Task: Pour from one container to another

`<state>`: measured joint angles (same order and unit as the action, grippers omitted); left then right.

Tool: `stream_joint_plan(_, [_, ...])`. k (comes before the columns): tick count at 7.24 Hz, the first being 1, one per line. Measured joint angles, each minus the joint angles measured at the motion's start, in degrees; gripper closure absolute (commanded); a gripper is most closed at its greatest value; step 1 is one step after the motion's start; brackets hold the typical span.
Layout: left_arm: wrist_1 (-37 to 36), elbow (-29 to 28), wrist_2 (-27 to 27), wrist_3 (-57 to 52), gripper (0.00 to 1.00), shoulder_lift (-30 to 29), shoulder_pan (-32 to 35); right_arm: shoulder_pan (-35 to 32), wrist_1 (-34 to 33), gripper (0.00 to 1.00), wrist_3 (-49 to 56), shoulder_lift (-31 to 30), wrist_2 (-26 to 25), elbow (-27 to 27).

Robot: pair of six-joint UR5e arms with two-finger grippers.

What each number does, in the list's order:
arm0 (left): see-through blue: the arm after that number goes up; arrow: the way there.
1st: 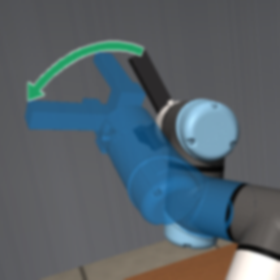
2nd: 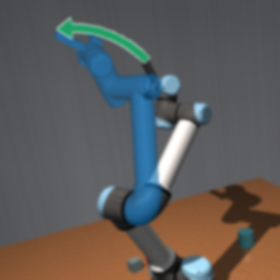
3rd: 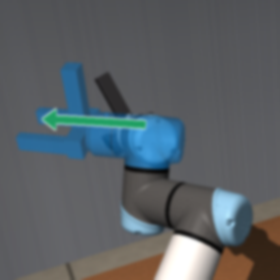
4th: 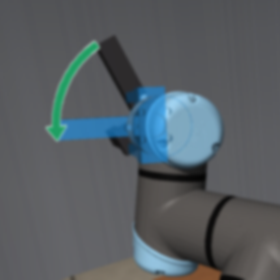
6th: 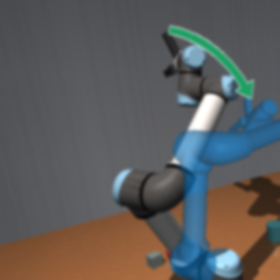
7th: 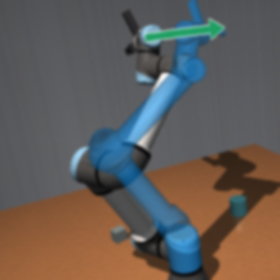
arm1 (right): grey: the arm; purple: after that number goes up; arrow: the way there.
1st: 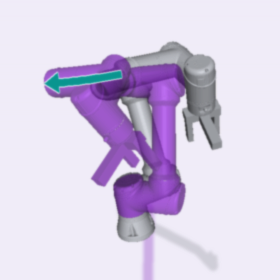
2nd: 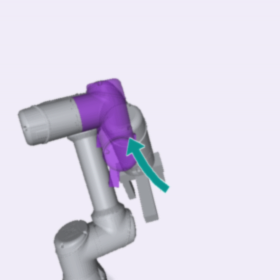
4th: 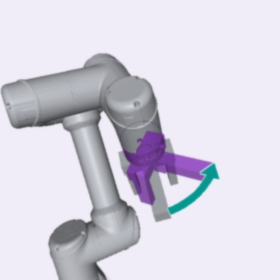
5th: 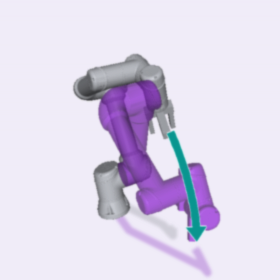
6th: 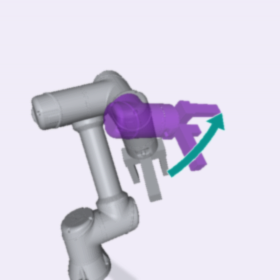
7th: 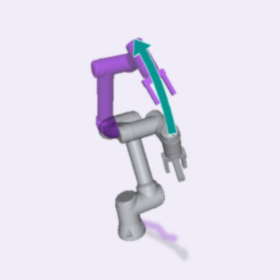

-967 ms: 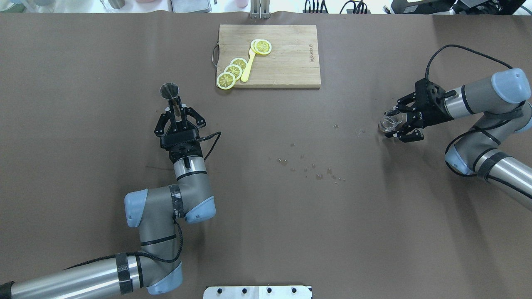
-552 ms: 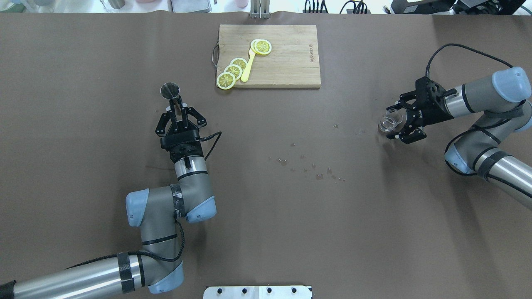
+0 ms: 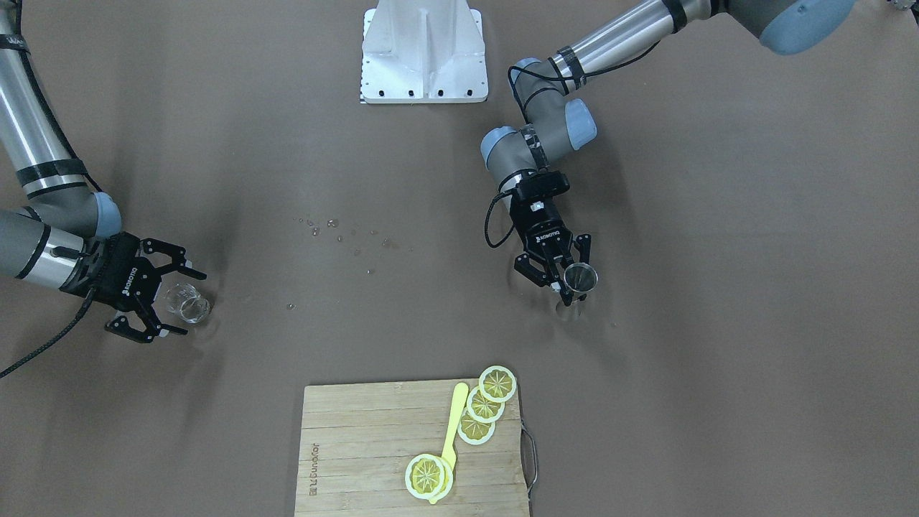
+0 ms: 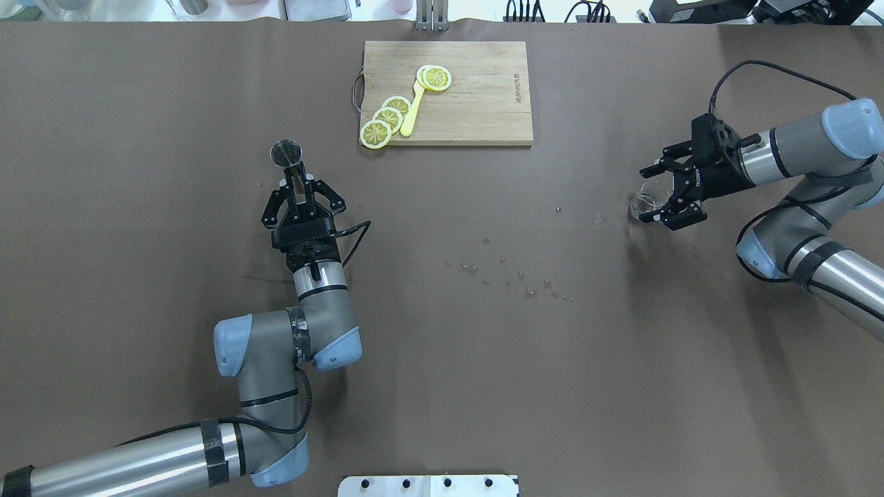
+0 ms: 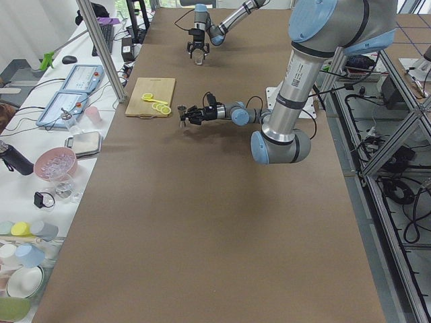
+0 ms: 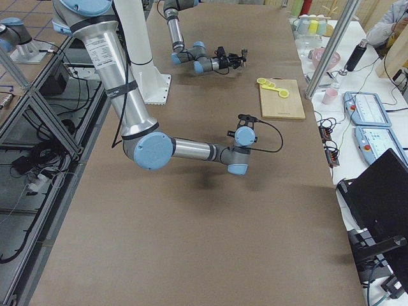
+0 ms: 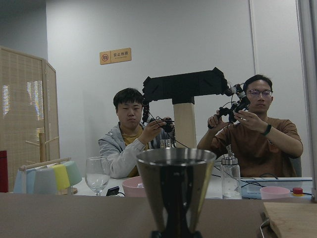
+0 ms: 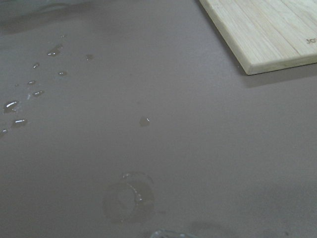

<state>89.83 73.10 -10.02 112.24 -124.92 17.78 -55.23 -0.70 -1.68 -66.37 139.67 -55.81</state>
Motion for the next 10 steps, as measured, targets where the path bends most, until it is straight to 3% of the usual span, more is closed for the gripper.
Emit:
stream_joint_plan(6, [-0.6, -0.9, 0.1, 0.0, 1.00, -0.4, -1.0, -4.0, -3.2, 0.00, -2.4, 0.2, 4.5, -1.8])
stream_joint_plan(9, [-0.6, -0.9, 0.1, 0.0, 1.00, -0.5, -1.4, -6.1, -14.4, 0.00, -2.1, 2.7, 4.5, -1.8])
stream_joint_plan(10, [-0.6, -0.9, 0.1, 0.0, 0.90, -0.4, -1.6, -6.8, -19.6, 0.00, -2.1, 3.4, 4.7, -1.8])
